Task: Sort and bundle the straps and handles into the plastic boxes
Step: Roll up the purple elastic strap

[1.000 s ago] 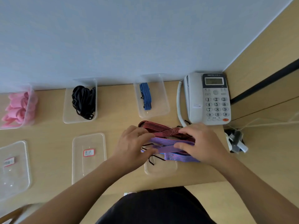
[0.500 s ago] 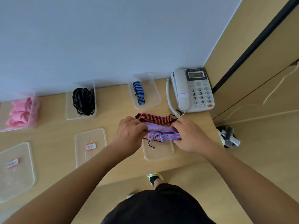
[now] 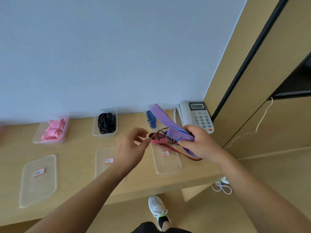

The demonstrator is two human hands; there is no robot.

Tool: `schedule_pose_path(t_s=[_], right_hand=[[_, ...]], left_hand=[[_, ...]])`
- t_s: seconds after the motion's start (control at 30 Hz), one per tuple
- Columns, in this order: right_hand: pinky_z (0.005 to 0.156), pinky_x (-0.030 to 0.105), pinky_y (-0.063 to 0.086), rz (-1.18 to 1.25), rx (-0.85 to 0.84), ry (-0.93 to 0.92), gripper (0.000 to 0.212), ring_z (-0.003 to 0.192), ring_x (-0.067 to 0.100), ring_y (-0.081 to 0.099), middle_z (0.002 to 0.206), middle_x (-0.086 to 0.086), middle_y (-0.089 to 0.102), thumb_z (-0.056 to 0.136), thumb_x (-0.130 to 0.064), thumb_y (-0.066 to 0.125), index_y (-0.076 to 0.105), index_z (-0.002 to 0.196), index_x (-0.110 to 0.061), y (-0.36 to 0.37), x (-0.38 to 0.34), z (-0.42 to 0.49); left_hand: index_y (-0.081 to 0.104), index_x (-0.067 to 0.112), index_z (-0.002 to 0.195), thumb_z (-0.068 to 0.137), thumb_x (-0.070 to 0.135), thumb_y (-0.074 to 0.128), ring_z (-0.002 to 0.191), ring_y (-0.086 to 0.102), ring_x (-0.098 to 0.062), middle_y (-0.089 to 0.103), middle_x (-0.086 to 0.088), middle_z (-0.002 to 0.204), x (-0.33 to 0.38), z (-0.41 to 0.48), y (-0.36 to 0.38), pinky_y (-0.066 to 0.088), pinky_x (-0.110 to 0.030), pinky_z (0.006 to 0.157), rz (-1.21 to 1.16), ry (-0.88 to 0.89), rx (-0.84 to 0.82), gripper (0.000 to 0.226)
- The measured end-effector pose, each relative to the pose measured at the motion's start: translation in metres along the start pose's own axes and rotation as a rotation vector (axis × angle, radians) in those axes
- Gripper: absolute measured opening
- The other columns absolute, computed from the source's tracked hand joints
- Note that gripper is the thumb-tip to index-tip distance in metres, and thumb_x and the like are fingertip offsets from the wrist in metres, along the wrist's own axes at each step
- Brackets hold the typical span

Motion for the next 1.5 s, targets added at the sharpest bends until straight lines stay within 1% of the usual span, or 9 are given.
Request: schedule_pose_path(t_s=[0.17,0.27,0.47,0.63,0.77,1.03,1.17,1.37,1.5], right_hand=[[0.067,0.028,0.047,0.466,-0.075,-0.001,0.022,0.073,0.019,0.064,0.080,0.005,0.070,0.074,-0.013,0.072,0.072,0.096,-0.010,-0.018,-0.034,-0.033],[0.062,0.024,0.050,0.595,-0.142,-0.012,0.017,0.068,0.020,0.065,0.079,0.009,0.070,0.074,-0.009,0.071,0.074,0.091,-0.011,-0.028,-0.043,-0.053],[0.072,0.026,0.049,0.406,-0.371,-0.008,0.019,0.078,0.013,0.063,0.085,0.000,0.071,0.077,-0.014,0.075,0.071,0.095,-0.012,-0.042,-0.041,-0.084],[0.097,0.051,0.049,0.031,-0.682,-0.097,0.051,0.101,0.027,0.067,0.113,0.027,0.070,0.082,-0.042,0.079,0.070,0.114,-0.004,-0.054,-0.045,-0.094],[0.087,0.039,0.056,0.328,-0.455,-0.244,0.037,0.102,0.028,0.071,0.111,0.018,0.074,0.081,-0.049,0.080,0.076,0.109,-0.025,-0.088,-0.074,-0.095],[0.069,0.033,0.059,0.787,-0.130,-0.329,0.012,0.079,0.038,0.075,0.091,0.026,0.076,0.086,-0.001,0.072,0.077,0.097,-0.001,-0.104,-0.101,-0.092],[0.068,0.042,0.060,0.954,-0.012,-0.318,0.017,0.076,0.041,0.075,0.090,0.028,0.075,0.088,0.001,0.070,0.078,0.100,-0.008,-0.111,-0.107,-0.087],[0.069,0.037,0.061,0.827,0.076,-0.449,0.024,0.078,0.030,0.077,0.087,0.018,0.078,0.084,0.008,0.072,0.082,0.086,-0.014,-0.129,-0.119,-0.081],[0.076,0.019,0.058,0.501,0.106,-0.555,0.040,0.084,0.017,0.078,0.088,0.001,0.080,0.085,0.015,0.068,0.083,0.084,-0.023,-0.141,-0.122,-0.082]], left_hand=[[0.063,0.029,0.132,0.093,0.030,0.077,0.099,0.070,0.002,0.073,0.014,0.117,0.036,-0.017,0.003,0.058,-0.028,0.082,-0.289,-0.058,-0.261,0.041],[0.074,0.017,0.109,0.099,0.015,0.070,0.073,0.071,-0.005,0.080,0.005,0.086,0.068,-0.021,0.001,0.055,-0.021,0.065,-0.422,-0.045,-0.284,0.011],[0.076,0.007,0.094,0.095,-0.001,0.070,0.066,0.064,-0.015,0.070,0.000,0.069,0.117,-0.028,-0.013,0.057,-0.028,0.067,-0.484,0.009,-0.225,0.010],[0.079,0.007,0.084,0.095,0.002,0.069,0.062,0.063,-0.016,0.068,-0.008,0.072,0.170,-0.039,-0.016,0.056,-0.027,0.062,-0.540,0.110,-0.212,0.015],[0.080,0.011,0.081,0.089,0.010,0.074,0.059,0.061,-0.016,0.066,-0.002,0.066,0.207,-0.052,-0.007,0.053,-0.027,0.061,-0.518,0.154,-0.170,0.011],[0.080,0.008,0.094,0.096,0.014,0.073,0.070,0.068,-0.015,0.071,0.000,0.073,0.232,-0.057,-0.003,0.059,-0.027,0.072,-0.513,0.173,0.053,0.009],[0.073,0.012,0.115,0.089,0.038,0.077,0.096,0.077,-0.019,0.079,-0.002,0.101,0.220,-0.065,0.010,0.062,-0.031,0.082,-0.534,0.101,-0.036,0.037],[0.079,0.004,0.091,0.097,0.017,0.072,0.070,0.067,-0.027,0.074,-0.014,0.079,0.208,-0.075,0.029,0.060,-0.031,0.066,-0.558,0.039,-0.102,0.016],[0.082,0.005,0.096,0.101,0.020,0.063,0.074,0.068,-0.027,0.076,-0.029,0.105,0.214,-0.072,0.030,0.062,-0.038,0.074,-0.636,0.035,-0.127,0.025]])
Point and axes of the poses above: each hand's wrist, its own z-axis towards the middle knuckle, its own y-axis out of the palm, x = y × z, the point moved 4 cm from there along z, towards the middle knuckle
